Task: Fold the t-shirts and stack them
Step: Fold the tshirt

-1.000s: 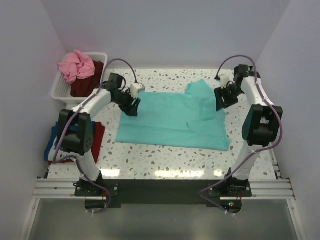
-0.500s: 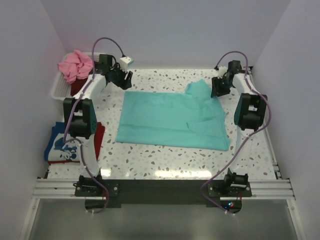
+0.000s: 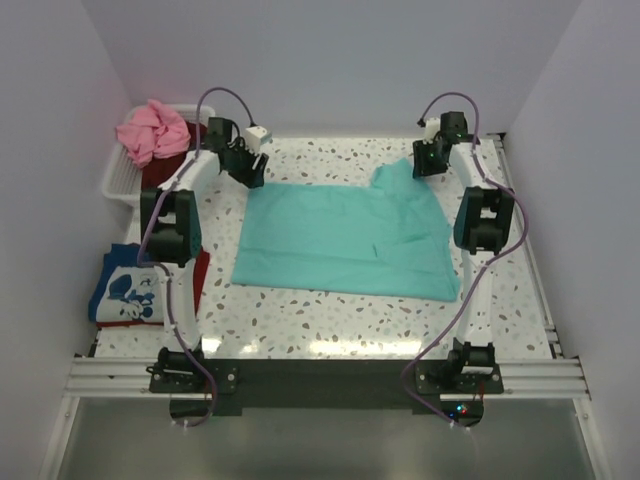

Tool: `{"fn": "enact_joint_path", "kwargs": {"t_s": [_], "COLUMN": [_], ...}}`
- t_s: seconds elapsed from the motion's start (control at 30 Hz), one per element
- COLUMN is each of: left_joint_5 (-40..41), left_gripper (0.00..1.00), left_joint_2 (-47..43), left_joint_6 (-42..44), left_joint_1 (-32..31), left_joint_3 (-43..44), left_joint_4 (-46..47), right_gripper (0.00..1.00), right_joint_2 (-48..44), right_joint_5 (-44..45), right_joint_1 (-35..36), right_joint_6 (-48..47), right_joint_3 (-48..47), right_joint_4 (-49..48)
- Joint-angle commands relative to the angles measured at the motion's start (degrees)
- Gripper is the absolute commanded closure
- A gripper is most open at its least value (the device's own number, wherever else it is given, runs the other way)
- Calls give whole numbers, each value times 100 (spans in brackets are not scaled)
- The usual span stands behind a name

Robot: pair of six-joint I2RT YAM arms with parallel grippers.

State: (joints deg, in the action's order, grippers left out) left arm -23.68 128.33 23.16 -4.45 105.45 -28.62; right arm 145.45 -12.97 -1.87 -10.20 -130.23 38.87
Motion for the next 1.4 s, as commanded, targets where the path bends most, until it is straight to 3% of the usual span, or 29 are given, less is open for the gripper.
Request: {"fn": "enact_joint_path", "kwargs": {"t_s": [0.0, 0.17, 0.27, 0.4, 0.83, 0.97, 1.07, 1.37], "left_joint_5": [39, 83, 215, 92, -576, -637, -699, -1068], "left_gripper": [35, 35, 37, 39, 46, 60, 64, 85], "left_joint_2": [244, 561, 675, 780, 1220, 1300, 1099, 289], "left_joint_6": [276, 462, 418, 619, 1015, 1129, 1086, 1217], "left_joint_1": [49, 58, 84, 128, 207, 207, 207, 234], "left_joint_3": [528, 863, 960, 1074, 1268, 1233, 1057, 21], "left_joint_4": [-380, -574, -452, -424, -574, -627, -452, 558], "right_gripper": [57, 64, 74, 99, 100, 100, 100, 100], "right_joint_2": [-16, -43, 62, 133, 54, 10, -148, -850], "right_joint_5": [-4, -301, -486, -487, -373, -399, -416, -557], "right_joint_1": [20, 20, 20, 11, 11, 20, 20, 2], "right_joint_6": [35, 9, -9, -44, 18, 53, 158, 343], "right_joint_3": [-91, 104, -19, -160, -37, -63, 33, 472], "right_joint_4": [182, 182, 278, 393, 252, 244, 174, -64]}}
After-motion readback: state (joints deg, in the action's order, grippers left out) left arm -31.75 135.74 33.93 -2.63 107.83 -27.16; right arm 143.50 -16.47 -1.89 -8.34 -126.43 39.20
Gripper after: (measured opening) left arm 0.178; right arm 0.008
